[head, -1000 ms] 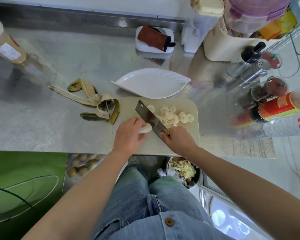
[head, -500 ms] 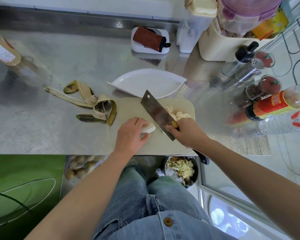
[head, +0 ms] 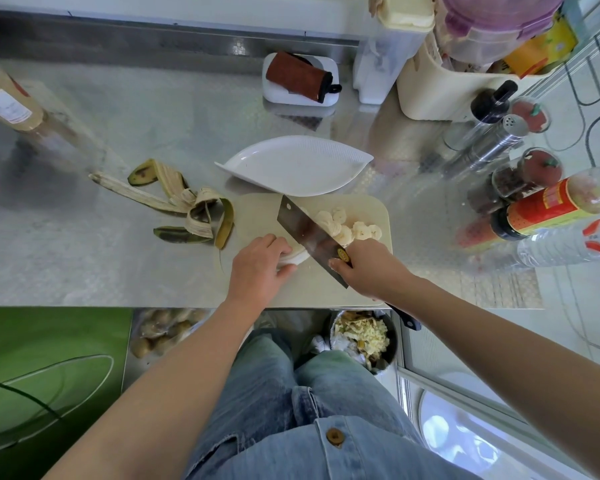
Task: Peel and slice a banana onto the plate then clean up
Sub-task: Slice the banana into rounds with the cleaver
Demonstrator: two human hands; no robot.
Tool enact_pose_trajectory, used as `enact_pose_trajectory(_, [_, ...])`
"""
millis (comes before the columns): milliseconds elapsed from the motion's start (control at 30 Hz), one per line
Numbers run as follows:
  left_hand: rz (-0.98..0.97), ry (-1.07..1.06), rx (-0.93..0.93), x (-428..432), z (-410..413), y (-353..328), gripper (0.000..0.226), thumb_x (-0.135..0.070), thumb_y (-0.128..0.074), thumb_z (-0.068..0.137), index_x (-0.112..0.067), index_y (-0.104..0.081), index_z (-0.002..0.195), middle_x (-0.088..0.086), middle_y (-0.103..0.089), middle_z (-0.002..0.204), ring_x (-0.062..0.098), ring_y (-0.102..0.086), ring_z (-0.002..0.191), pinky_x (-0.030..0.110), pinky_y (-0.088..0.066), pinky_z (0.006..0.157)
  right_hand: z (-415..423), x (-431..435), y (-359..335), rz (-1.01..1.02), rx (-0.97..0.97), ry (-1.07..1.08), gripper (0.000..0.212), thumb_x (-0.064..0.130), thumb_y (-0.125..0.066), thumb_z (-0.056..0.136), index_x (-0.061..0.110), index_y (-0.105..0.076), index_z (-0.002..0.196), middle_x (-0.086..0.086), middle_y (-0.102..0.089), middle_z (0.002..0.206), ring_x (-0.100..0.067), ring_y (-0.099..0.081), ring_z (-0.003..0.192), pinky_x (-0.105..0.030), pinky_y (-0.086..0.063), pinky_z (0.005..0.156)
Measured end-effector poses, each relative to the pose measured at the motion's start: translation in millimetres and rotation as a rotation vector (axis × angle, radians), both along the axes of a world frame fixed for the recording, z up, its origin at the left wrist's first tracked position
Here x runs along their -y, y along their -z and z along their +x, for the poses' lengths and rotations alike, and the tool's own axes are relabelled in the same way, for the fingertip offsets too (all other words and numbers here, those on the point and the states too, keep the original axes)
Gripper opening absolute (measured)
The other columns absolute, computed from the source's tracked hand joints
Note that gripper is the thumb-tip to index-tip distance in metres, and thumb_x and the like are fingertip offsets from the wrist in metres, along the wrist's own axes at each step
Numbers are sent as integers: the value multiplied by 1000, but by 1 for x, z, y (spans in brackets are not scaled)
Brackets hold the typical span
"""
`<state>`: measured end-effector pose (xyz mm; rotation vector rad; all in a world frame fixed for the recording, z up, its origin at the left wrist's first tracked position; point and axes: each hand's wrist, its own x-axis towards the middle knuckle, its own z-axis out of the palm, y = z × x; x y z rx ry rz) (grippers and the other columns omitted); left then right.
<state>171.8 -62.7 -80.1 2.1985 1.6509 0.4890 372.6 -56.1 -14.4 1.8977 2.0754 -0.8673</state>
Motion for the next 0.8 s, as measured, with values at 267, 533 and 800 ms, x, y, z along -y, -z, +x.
enact_pose_trajectory(267, [-17, -4, -10, -1, 3, -5, 31, -21, -84, 66, -14, -61, 86, 2, -61, 82, 21, -55, 71, 28, -36, 56, -12, 13, 19, -12, -28, 41, 51, 34, -46, 99, 14, -32, 53, -3, -36, 52, -15, -34, 47, -28, -22, 45])
enact_pose_trajectory(533, [-17, -1, -32, 0, 2, -4, 30, -25, -82, 70, -13, -62, 89, 3, -62, 86, 20, -55, 75, 25, -35, 59, 1, 4, 6, 58, -86, 77, 51, 35, -46, 97, 11, -40, 54, -5, -43, 50, -22, -43, 50, -33, -30, 49])
enact_pose_trajectory(800, [-26, -15, -37, 0, 2, -3, 29, -25, -81, 70, -14, -62, 88, 2, -62, 85, 20, -55, 75, 25, -31, 59, 5, 3, -3, 23, -53, 23, 48, 36, -47, 97, 12, -40, 55, -6, -45, 53, -21, -43, 50, -31, -30, 48])
